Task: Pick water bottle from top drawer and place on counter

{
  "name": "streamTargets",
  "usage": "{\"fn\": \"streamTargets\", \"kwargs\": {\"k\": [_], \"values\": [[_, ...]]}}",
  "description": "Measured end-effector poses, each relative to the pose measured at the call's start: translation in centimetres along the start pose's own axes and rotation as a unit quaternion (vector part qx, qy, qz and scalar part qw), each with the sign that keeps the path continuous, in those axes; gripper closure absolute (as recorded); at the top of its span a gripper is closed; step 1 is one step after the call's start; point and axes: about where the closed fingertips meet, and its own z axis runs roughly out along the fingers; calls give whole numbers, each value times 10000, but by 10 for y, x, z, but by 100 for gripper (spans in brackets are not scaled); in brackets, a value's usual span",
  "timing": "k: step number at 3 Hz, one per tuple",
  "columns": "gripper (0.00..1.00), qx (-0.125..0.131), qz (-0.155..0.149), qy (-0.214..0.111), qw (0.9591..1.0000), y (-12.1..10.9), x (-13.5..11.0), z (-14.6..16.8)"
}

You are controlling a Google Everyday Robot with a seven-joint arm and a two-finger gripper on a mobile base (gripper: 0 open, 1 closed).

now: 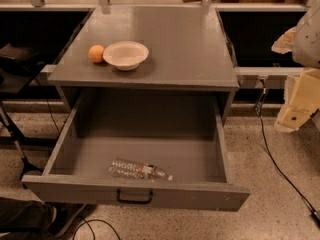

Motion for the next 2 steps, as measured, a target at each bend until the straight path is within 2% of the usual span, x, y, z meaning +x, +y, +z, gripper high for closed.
{"fn": "streamTargets", "kwargs": {"k": [2], "values": [[0,-26,-2,16,10000,1,0,1]]}}
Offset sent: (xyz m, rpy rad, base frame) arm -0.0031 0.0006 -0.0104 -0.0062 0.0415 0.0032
